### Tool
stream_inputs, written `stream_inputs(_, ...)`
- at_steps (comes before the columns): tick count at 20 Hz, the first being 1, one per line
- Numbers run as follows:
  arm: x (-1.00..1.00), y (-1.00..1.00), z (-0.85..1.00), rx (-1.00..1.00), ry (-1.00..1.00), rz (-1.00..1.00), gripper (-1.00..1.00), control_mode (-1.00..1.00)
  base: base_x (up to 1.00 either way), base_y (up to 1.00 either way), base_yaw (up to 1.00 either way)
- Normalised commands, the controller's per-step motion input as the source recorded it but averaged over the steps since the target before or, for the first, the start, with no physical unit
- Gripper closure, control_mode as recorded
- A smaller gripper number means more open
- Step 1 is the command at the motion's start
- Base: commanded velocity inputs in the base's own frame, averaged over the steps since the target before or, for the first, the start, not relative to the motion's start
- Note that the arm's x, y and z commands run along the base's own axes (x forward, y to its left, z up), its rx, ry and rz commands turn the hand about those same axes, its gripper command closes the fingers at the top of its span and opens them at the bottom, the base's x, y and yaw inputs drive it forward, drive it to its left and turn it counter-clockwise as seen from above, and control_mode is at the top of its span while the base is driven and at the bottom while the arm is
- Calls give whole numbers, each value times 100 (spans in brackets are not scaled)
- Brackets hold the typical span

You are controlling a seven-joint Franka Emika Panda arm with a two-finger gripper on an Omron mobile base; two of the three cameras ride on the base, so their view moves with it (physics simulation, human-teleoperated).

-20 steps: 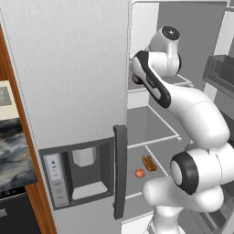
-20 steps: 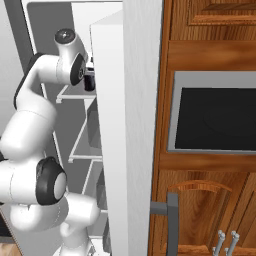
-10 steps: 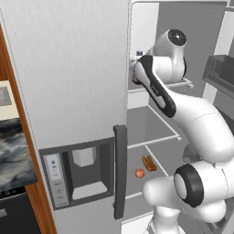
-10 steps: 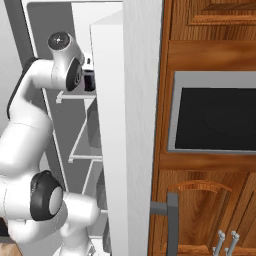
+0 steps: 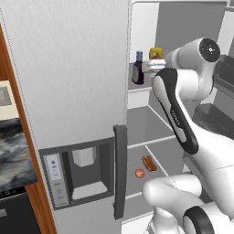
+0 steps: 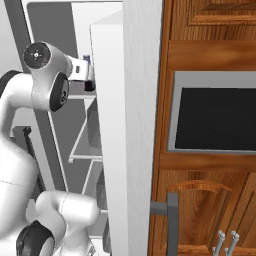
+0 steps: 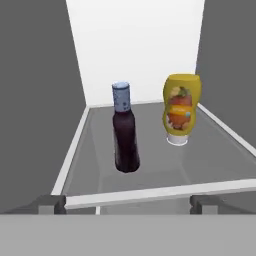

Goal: Place the condiment bottle and mustard from the counter to the top shelf of the fridge. If the existing items in the fridge are on the top shelf, move them to other shelves.

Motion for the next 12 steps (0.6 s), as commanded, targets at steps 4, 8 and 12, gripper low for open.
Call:
stream_inputs(4,-100,-21,13,0,0,-2,-100,-100,0,0,0)
stream_inputs(8,-100,-25,1,0,0,0,-100,-100,0,0,0)
stream_inputs(12,-100,-23,2,0,0,0,-100,-100,0,0,0)
